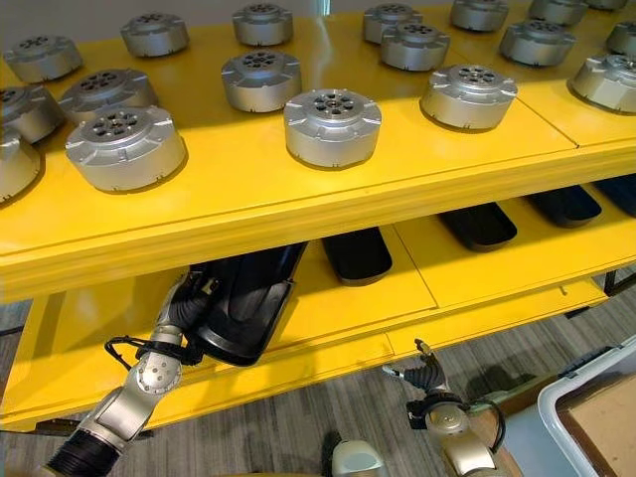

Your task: Move parts from the plastic box to the shelf.

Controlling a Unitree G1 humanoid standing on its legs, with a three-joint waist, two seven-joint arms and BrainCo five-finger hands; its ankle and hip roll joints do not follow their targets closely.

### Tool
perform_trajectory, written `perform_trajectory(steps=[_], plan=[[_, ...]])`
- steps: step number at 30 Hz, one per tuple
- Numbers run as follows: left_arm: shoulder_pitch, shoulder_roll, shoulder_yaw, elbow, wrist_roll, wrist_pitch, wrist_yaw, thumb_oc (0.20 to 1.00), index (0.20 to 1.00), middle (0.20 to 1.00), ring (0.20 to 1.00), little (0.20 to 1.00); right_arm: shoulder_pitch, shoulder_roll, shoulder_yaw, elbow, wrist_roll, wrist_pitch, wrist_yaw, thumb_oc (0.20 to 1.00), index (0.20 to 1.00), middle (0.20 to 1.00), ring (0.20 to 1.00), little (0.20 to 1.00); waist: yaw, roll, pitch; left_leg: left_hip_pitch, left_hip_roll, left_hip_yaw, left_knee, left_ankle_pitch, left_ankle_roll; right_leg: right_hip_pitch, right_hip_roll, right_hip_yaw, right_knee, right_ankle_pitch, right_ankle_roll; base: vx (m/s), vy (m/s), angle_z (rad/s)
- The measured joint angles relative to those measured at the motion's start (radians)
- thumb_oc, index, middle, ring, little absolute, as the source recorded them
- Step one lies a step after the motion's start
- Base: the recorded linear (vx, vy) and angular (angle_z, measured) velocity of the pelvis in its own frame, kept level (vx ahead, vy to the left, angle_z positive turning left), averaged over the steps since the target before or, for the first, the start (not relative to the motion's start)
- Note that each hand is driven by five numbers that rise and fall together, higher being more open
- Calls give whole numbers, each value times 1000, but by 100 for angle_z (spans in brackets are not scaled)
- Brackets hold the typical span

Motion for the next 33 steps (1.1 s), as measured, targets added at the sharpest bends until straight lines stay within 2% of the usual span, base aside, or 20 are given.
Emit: perform_trajectory(steps=[1, 2, 3, 4, 5, 7, 8, 9, 10, 11, 12, 13, 14, 15, 16, 19, 22, 25, 27, 33], plan=[[9, -5, -10, 1, 0, 5, 1, 200, 200, 200, 200, 200, -13, -7, 0, 18, 0, -2, -3, 1000, 1000, 1000, 1000, 1000, 8, 9, 2, -58, 52, 3, 133, -8, 14, 12, 11, 16, 5, 2, -3, -13, 267, -49], [14, -5, -19, 6, 0, 5, 1, 200, 200, 200, 200, 200, -34, -14, 0, 26, -1, -2, -10, 1000, 1000, 1000, 1000, 1000, 3, 19, -1, -59, 67, -39, 69, -32, 15, 16, 22, 22, 10, -3, 4, 22, 242, -53], [15, -4, -18, 3, 0, -1, 0, 200, 200, 200, 200, 200, -42, -25, 0, 26, 0, -2, -12, 1000, 1000, 1000, 1000, 1000, 3, 29, -2, -34, 69, -93, -54, -26, 19, 9, 28, 36, 28, -25, 16, -33, 251, -47], [16, -1, -16, 3, -1, -9, 0, 200, 200, 200, 200, 200, -43, -37, -5, 25, -1, -2, -14, 1000, 1000, 1000, 1000, 1000, 3, 33, 3, 5, 74, -142, -171, -17, 24, 7, 30, 47, 52, -40, 3, -28, 251, -36], [18, -1, -16, 3, -1, -14, 0, 200, 200, 200, 200, 200, -33, -47, -9, 25, -1, -2, -17, 1000, 1000, 1000, 1000, 1000, -2, 34, 3, 34, 89, -155, -250, -1, 16, 7, 26, 50, 72, -58, -5, 24, 339, -22], [17, -1, -13, 5, -1, -44, 0, 200, 200, 200, 200, 200, -13, -62, -26, 28, 1, 5, -16, 1000, 1000, 1000, 1000, 1000, -6, 31, 4, 65, 162, -150, -367, 84, 10, -22, 13, 62, 117, -86, 12, 76, 354, -9], [11, -1, -15, 11, -2, -49, -2, 200, 200, 200, 200, 200, -8, -57, -41, 37, 1, 10, -17, 1000, 1000, 1000, 1000, 1000, -12, 28, 6, 69, 194, -145, -383, 108, 8, -30, -3, 61, 145, -92, 11, 26, 383, 6], [8, -1, -16, 13, -2, -49, -3, 200, 200, 200, 200, 200, 1, -60, -42, 37, 1, 12, -17, 1000, 1000, 1000, 1000, 1000, -19, 21, 9, 70, 206, -140, -390, 111, 5, -37, -22, 59, 167, -104, 15, 29, 335, 28], [3, -4, -23, 17, -5, -50, -4, 200, 200, 200, 200, 200, 18, -62, -53, 42, 3, 13, -16, 1000, 1000, 1000, 1000, 1000, -30, 15, 7, 85, 218, -70, -396, 114, 5, -45, -56, 39, 197, -115, 45, 61, 362, 56], [-7, -4, -40, 21, -23, -50, -5, 200, 200, 200, 200, 200, 36, -65, -64, 42, 3, 13, -16, 1000, 1000, 1000, 1000, 1000, -47, 18, 7, 103, 216, -1, -418, 117, 9, -44, -85, 24, 222, -125, 50, 58, 299, 59], [-12, -14, -53, 23, -31, -52, -7, 200, 200, 200, 200, 200, 51, -68, -66, 48, 3, 11, -14, 1000, 1000, 1000, 1000, 1000, -49, 34, 6, 134, 192, 16, -443, 130, 15, -42, -112, 22, 245, -133, 78, 75, 401, 53], [-15, -39, -64, 27, -36, -53, -8, 200, 200, 200, 200, 200, 60, -69, -86, 78, 4, 13, -19, 1000, 1000, 1000, 1000, 1000, -46, 74, -10, 158, 154, 25, -443, 140, 19, -40, -117, 13, 251, -133, 99, 86, 375, 46], [-29, -34, -74, 33, -39, -56, -11, 200, 200, 200, 200, 200, 62, -52, -78, 91, 4, 14, -20, 1000, 1000, 1000, 1000, 1000, -48, 79, -15, 186, 130, 42, -469, 136, -48, -32, -143, 5, 265, -139, 125, 91, 370, 46], [-39, -38, -69, 39, -42, -55, -11, 200, 200, 200, 200, 200, 69, -24, -65, 90, 4, 13, -20, 1000, 1000, 1000, 1000, 1000, -35, 48, -13, 190, 81, 41, -472, 127, -36, -21, -179, 7, 256, -129, 143, 89, 319, 40], [-40, -39, -69, 39, -42, -55, -10, 200, 200, 200, 200, 200, 68, -7, -50, 90, 2, 11, -22, 1000, 1000, 1000, 1000, 1000, -21, 37, -15, 187, 50, 38, -472, 115, -35, -2, -204, 7, 216, -103, 171, 84, 259, 30], [-35, -8, -57, 38, -45, -49, 3, 200, 200, 200, 200, 200, 48, 18, -31, 83, -47, 5, -49, 1000, 1000, 1000, 1000, 1000, 3, 26, -19, 189, -13, 17, -483, 90, 3, 82, -237, 5, 58, 14, 178, 104, 283, 26], [-7, 18, -17, 38, -42, -32, 45, 200, 200, 200, 200, 200, 33, 19, -32, 76, -78, 5, -66, 1000, 1000, 1000, 1000, 1000, 18, 2, -34, 191, -29, 17, -501, 88, 8, 123, -239, -9, -38, 59, 217, 96, 208, 4], [42, 27, 17, 38, -51, -30, 87, 200, 200, 200, 200, 200, 34, 18, -31, 71, -83, 7, -64, 1000, 1000, 1000, 1000, 1000, 27, -19, -43, 186, -27, 17, -516, 96, 0, 145, -227, -30, -93, 67, 232, 47, 119, 2], [65, 24, 16, 40, -105, -29, 114, 200, 200, 200, 200, 200, 46, 14, -28, 39, -98, 12, -58, 1000, 1000, 1000, 1000, 1000, 31, -21, -42, 183, -22, 14, -531, 106, -3, 148, -219, -38, -99, 67, 233, 1, 18, 8], [67, 5, 40, 9, -65, -36, 149, 200, 200, 200, 200, 200, 51, -29, 58, -6, -90, 17, -25, 1000, 1000, 1000, 1000, 1000, 44, -62, -24, 141, 2, -13, -550, 143, -13, 130, -192, -78, -127, 83, 230, -6, -47, 15]])
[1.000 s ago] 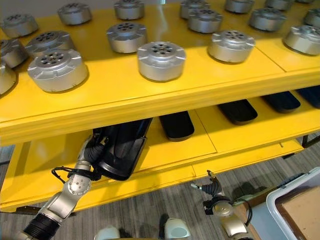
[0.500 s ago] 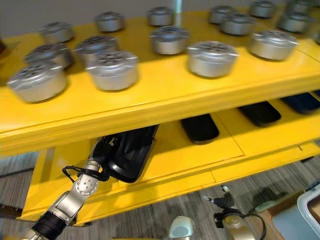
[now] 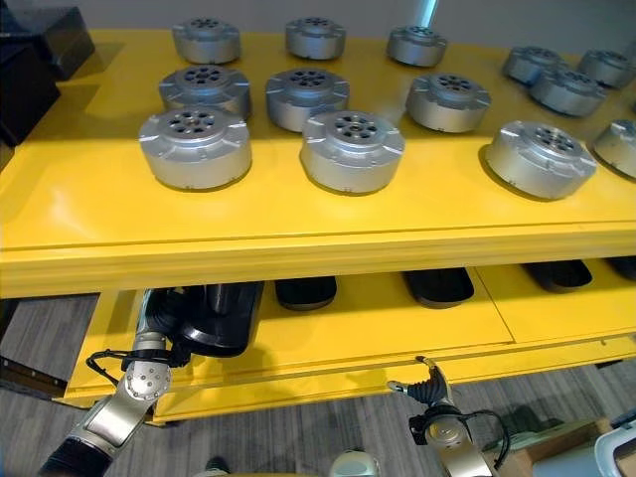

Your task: Move parts from the plastic box to the shelf.

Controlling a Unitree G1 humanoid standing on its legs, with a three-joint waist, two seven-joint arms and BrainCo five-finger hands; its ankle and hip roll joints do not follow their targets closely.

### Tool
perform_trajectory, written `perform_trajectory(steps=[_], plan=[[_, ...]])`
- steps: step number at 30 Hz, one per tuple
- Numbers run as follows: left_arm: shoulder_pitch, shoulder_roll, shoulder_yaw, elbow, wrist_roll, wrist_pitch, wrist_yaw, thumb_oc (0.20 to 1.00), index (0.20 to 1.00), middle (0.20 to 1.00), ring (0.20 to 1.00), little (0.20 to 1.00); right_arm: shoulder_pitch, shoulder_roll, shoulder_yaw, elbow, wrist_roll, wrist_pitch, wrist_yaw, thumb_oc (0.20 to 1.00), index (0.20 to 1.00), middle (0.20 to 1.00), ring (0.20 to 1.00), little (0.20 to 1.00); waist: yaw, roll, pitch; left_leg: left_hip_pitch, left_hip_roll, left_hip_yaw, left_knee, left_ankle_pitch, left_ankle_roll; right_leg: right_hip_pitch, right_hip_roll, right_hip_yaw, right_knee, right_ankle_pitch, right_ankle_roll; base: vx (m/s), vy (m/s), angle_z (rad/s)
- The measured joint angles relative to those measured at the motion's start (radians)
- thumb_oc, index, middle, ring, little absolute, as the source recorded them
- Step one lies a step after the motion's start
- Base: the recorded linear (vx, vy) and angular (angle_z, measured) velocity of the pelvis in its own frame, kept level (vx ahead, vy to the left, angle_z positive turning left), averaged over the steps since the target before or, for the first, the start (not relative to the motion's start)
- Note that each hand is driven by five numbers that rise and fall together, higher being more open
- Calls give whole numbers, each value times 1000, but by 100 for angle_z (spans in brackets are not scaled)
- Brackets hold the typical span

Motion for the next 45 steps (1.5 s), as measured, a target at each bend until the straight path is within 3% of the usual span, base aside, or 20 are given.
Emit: perform_trajectory(steps=[4, 9, 15, 19, 21, 22, 23, 24, 25, 26, 27, 28, 29, 32, 35, 42, 45], plan=[[-3, -13, 4, 0, 1, 0, 0, 200, 200, 200, 200, 200, 0, -2, 18, -42, 12, -1, 13, 1000, 1000, 1000, 1000, 1000, -4, 17, 12, -5, 13, 0, 0, 8, -1, 1, 16, 0, -23, 14, -2, 51, 16, -6], [-8, -59, 5, -8, -8, 0, -3, 200, 200, 200, 200, 200, 2, -73, 37, -111, 12, -3, 91, 1000, 1000, 1000, 1000, 1000, -15, 51, 33, -6, 14, 8, 1, 9, 0, 5, 19, 1, -44, 29, 0, 58, 36, -4], [-38, -56, 15, -7, -45, 0, -39, 200, 200, 200, 200, 200, 2, -75, 43, -111, 12, -30, 132, 1000, 1000, 1000, 1000, 1000, -13, 41, 39, -8, 11, 30, 14, 0, 1, 0, 14, 12, -48, 34, 2, 56, 106, -6], [-77, -44, 18, -7, -50, 0, -56, 200, 200, 200, 200, 200, -10, -72, 43, -135, 12, -68, 145, 1000, 1000, 1000, 1000, 1000, -16, 23, 71, -29, 15, 56, 89, -51, 9, -27, 5, 38, -28, 49, -7, 15, 180, -27], [-60, -48, 34, 5, -92, 0, -75, 200, 200, 200, 200, 200, -32, -64, 48, -148, 12, -82, 149, 1000, 1000, 1000, 1000, 1000, -10, 34, 84, -20, 30, 95, 110, -78, 15, -64, 11, -1, 17, 84, -47, 33, 129, -100], [6, -50, 81, -9, -93, -13, -69, 200, 200, 200, 200, 200, -62, -60, 65, -159, 12, -104, 181, 1000, 1000, 1000, 1000, 1000, 10, 28, 97, 32, 42, 172, 107, -97, 16, -111, 37, -121, 30, 164, -115, 104, 38, -225], [58, -48, 125, -4, -95, -25, -65, 200, 200, 200, 200, 200, -108, -60, 70, -186, 12, -136, 201, 1000, 1000, 1000, 1000, 1000, 49, 41, 117, 66, 57, 247, 112, -115, 27, -133, 30, -221, 39, 225, -123, 170, -30, -212], [45, -70, 126, 18, -99, -14, -67, 200, 200, 200, 200, 200, -91, -76, 65, -201, 12, -152, 211, 1000, 1000, 1000, 1000, 1000, 21, 30, 122, 78, 36, 225, 102, -128, 27, -140, 14, -236, 90, 199, -90, 269, -91, -89], [35, -77, 114, 18, -106, -10, -66, 200, 200, 200, 200, 200, -53, -81, 56, -213, 12, -154, 216, 1000, 1000, 1000, 1000, 1000, 4, 32, 117, 77, 27, 188, 76, -116, 33, -159, 31, -182, 140, 97, -21, 195, -89, 69], [14, -78, 93, 17, -114, -12, -66, 200, 200, 200, 200, 200, -15, -80, 55, -225, 12, -154, 217, 1000, 1000, 1000, 1000, 1000, -15, 21, 118, 61, 31, 143, 66, -101, 47, -164, 103, -34, 137, 39, 23, 121, -139, 144], [-26, -79, 60, 16, -124, -12, -68, 200, 200, 200, 200, 200, 25, -75, 49, -240, 12, -148, 216, 1000, 1000, 1000, 1000, 1000, -41, 3, 118, 8, 21, 68, 63, -91, 42, -154, 159, 87, 130, 6, 24, 42, -139, 206], [-72, -85, 28, 11, -124, -12, -71, 200, 200, 200, 200, 200, 55, -68, 43, -239, 12, -141, 214, 1000, 1000, 1000, 1000, 1000, -57, -23, 112, -27, -12, 4, 51, -72, 62, -129, 176, 128, 86, -15, -14, 54, -144, 193], [-83, -103, 19, 3, -124, -12, -72, 200, 200, 200, 200, 200, 39, -66, 43, -213, 12, -135, 214, 1000, 1000, 1000, 1000, 1000, -42, -35, 105, -22, -33, 1, 14, -42, 61, -104, 172, 108, 28, -7, -110, 67, -97, 128], [-47, -118, 1, 1, -125, -2, -72, 200, 200, 200, 200, 200, -18, -60, 15, -144, 11, -128, 197, 1000, 1000, 1000, 1000, 1000, -7, 49, 89, 7, -47, -5, -55, 0, 61, -34, 186, 81, -104, 46, -103, 55, -19, 26], [18, -119, 3, -8, -124, -2, -72, 200, 200, 200, 200, 200, -3, -76, -22, -148, 11, -126, 191, 1000, 1000, 1000, 1000, 1000, -14, 83, 66, 33, -61, -3, -58, -2, 58, 13, 185, 60, -141, 54, -101, 34, 19, 8], [50, -117, 14, -12, -133, -3, -71, 200, 200, 200, 200, 200, 33, -68, -23, -187, 12, -115, 190, 1000, 1000, 1000, 1000, 1000, -20, 81, 52, 36, -62, 3, -58, -3, 59, 26, 186, 53, -157, 55, -100, -29, 19, 3], [51, -117, 14, -12, -133, -4, -72, 200, 200, 200, 200, 200, 29, -64, -23, -186, 12, -115, 183, 1000, 1000, 1000, 1000, 1000, -16, 60, 28, 35, -62, 2, -59, -4, 60, 29, 185, 43, -156, 57, -98, -51, 8, 8]])
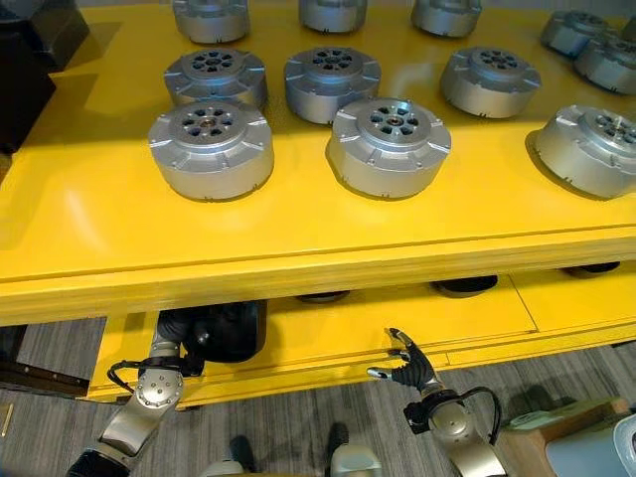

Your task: Move parts from the plastic box to the shelf.

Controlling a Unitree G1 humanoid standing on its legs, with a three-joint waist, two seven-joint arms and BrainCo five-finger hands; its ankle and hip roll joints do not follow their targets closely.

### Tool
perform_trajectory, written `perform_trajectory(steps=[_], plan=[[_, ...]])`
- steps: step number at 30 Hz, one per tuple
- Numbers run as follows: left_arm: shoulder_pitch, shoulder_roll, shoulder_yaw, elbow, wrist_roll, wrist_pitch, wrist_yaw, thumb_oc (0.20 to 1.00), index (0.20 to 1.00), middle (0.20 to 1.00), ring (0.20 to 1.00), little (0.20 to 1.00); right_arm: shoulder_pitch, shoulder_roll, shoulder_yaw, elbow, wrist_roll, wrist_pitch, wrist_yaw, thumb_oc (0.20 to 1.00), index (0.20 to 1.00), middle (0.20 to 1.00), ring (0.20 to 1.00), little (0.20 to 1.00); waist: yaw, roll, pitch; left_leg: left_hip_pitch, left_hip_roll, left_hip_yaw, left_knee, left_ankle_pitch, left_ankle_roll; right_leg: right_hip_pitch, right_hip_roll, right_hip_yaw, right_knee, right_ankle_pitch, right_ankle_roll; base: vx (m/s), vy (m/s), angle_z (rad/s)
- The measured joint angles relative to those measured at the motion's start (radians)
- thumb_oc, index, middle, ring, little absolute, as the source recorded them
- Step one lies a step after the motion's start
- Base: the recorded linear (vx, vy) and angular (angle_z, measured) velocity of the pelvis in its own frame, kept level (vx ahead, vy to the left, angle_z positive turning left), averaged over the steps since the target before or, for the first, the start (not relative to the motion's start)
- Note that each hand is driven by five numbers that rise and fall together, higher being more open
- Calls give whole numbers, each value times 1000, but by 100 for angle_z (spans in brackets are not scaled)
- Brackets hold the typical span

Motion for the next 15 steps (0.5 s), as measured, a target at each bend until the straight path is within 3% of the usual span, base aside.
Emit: perform_trajectory(steps=[5, 15], plan=[[0, 4, -1, 0, 0, -1, -2, 200, 200, 200, 200, 200, -4, 3, 2, 6, 0, -1, -26, 1000, 1000, 1000, 1000, 1000, 5, -12, -39, 1, -8, 0, 0, -3, 5, 1, -12, -1, 4, -4, 9, -13, -2, 1], [0, 6, 0, 1, -58, 0, -8, 200, 200, 200, 200, 200, -23, 40, 4, 55, 1, -1, -35, 1000, 1000, 1000, 1000, 1000, 4, -7, -42, 9, -13, 3, 1, -5, 9, 3, -17, -3, 14, -3, 13, -44, -70, 0]])
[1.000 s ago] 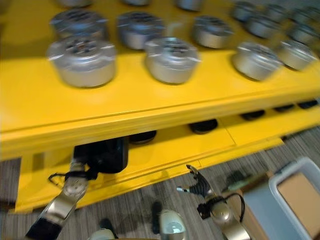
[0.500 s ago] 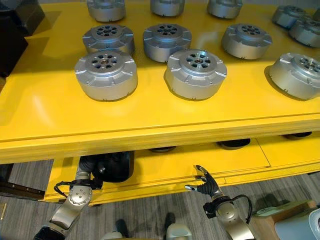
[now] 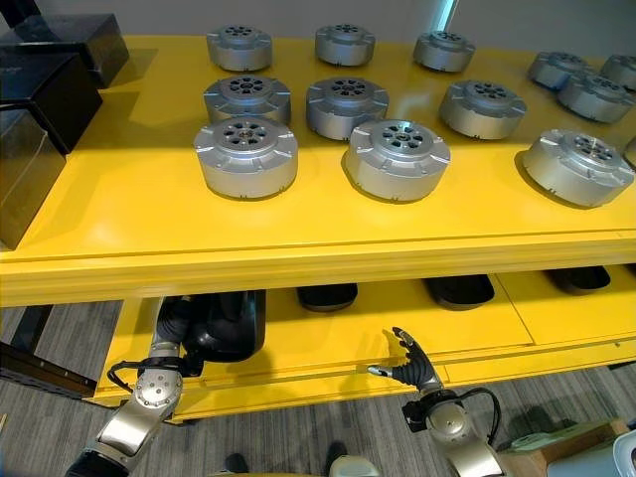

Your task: Move parts from the plastic box to the shelf.

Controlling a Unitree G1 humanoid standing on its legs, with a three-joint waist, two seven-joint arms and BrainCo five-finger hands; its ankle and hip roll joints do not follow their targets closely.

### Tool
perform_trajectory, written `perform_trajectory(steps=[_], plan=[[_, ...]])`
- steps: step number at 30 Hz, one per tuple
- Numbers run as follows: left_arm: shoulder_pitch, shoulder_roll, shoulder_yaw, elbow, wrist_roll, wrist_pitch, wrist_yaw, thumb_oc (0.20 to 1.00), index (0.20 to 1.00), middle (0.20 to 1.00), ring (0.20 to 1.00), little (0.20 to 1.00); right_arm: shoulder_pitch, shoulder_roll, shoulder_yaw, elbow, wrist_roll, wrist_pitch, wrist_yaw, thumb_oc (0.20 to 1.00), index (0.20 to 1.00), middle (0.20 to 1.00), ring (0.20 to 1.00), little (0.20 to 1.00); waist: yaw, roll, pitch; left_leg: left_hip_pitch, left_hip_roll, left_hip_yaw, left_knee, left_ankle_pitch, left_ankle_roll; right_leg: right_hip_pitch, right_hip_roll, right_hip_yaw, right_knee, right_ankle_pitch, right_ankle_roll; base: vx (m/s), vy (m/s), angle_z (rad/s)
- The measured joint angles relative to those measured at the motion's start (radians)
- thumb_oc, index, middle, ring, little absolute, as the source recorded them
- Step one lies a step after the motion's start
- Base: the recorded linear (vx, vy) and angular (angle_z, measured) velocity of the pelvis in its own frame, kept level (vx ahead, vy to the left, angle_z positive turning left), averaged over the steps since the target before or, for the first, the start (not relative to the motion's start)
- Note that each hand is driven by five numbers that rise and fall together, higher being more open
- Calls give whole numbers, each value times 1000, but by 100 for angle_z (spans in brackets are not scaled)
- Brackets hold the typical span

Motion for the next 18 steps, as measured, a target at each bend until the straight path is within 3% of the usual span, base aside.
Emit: perform_trajectory(steps=[5, 8, 9, 11, 12, 14, 15, 16, 18], plan=[[-52, 43, -8, 17, -5, 5, -7, 200, 200, 200, 200, 200, -101, 1, 34, 87, -2, -13, -3, 1000, 1000, 1000, 1000, 1000, 0, 2, 29, -88, 26, 12, 98, -18, 11, -115, -21, -7, 163, -70, -9, -138, -275, 4], [-63, 68, 7, 30, -22, 5, 7, 200, 200, 200, 200, 200, -141, -9, 35, 88, 1, -23, -5, 1000, 1000, 1000, 1000, 1000, 26, 3, 67, -147, 68, 37, 249, -48, -29, -199, -33, -80, 392, -175, -60, 18, -83, -13], [-88, 90, 3, 53, -28, 7, 12, 200, 200, 200, 200, 200, -144, 3, 30, 87, 2, -28, -8, 1000, 1000, 1000, 1000, 1000, 28, -25, 84, -215, 110, 81, 399, -68, -50, -201, -49, -94, 429, -217, -115, 24, 93, 8], [-95, 50, 1, 95, -59, 18, 15, 200, 200, 200, 200, 200, -144, -3, 16, 85, 3, -31, -29, 1000, 1000, 1000, 1000, 1000, 19, -7, 95, -260, 185, 145, 477, -95, -18, -177, -44, -134, 399, -242, -123, 60, 283, 8], [-95, 49, -7, 93, -61, 17, 13, 200, 200, 200, 200, 200, -144, -6, 13, 82, 3, -38, -33, 1000, 1000, 1000, 1000, 1000, 2, 19, 96, -259, 217, 139, 453, -89, -22, -169, -33, -137, 374, -229, -99, 113, 460, -15], [-84, 49, 2, 92, -61, -3, 6, 200, 200, 200, 200, 200, -135, -8, -9, 54, 4, -49, -35, 1000, 1000, 1000, 1000, 1000, -2, 53, 99, -228, 227, -62, 298, -41, -90, -194, -9, -95, 381, -210, -77, 100, 435, -44], [-68, 45, 8, 88, -61, -9, 1, 200, 200, 200, 200, 200, -136, -24, -14, 34, 4, -48, -33, 1000, 1000, 1000, 1000, 1000, -4, 64, 109, -179, 230, -150, 222, -33, -94, -199, -7, -73, 398, -214, -79, 59, 357, -73], [-43, 36, 17, 85, -62, -10, -10, 200, 200, 200, 200, 200, -132, -44, -15, 33, 5, -48, -27, 1000, 1000, 1000, 1000, 1000, -8, 70, 109, -131, 244, -140, 181, -32, -91, -202, -7, -49, 410, -212, -82, 56, 325, -72], [-34, 26, 20, 82, -70, -12, -31, 200, 200, 200, 200, 200, -120, -62, -51, 30, 4, -29, -25, 1000, 1000, 1000, 1000, 1000, -26, 82, 104, -79, 239, -53, 173, -32, -89, -211, -26, -35, 429, -218, -85, 60, 226, -31]])
